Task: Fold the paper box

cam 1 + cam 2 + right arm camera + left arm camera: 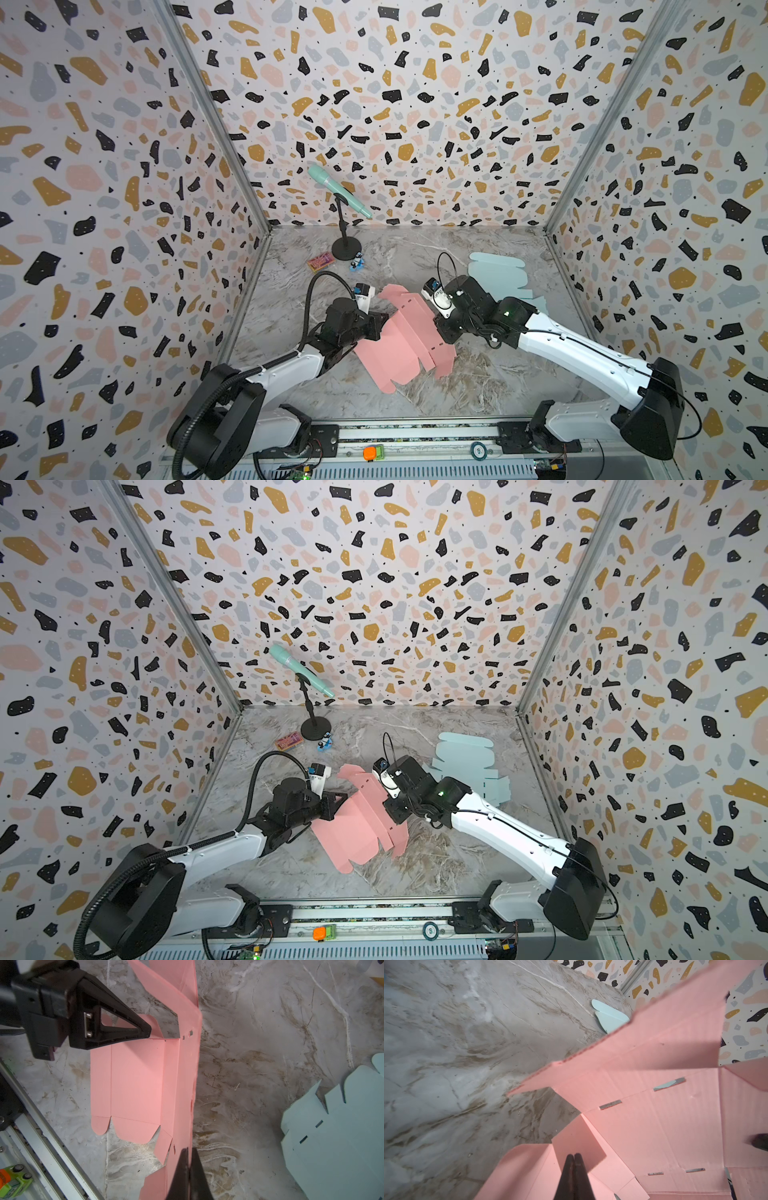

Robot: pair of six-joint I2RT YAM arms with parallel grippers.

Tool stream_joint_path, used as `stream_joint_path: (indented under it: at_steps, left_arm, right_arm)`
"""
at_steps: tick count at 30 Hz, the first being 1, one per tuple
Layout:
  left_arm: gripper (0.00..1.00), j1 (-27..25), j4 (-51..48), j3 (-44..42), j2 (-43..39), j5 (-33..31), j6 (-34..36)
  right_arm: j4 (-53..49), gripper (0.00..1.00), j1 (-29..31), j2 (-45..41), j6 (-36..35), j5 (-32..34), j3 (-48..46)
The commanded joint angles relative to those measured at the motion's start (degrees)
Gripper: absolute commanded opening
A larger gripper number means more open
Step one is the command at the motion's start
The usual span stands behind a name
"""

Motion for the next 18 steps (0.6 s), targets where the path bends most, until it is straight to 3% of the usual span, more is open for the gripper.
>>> stream_joint_path:
  at_steps: [1,11,18]
  left_arm:
    - [0.00,-1.6,2.2,-0.4,-1.1,-1.5,-1.0]
    - [0.00,-3.4,3.8,-1.3,-1.1,-2.3,-2.5]
    - [0.00,-3.3,-1.5,0.3,-4.1,-4.7,-1.5]
  right_arm:
    - [0.2,0.00,0.7,-0.5,-0.4,1.2,0.7]
    - [-1.1,0.00,1.7,-0.1,-1.4,4.8,0.3]
    - [-2.1,0.00,1.8,-0.1,-2.9,7.4,-0.1]
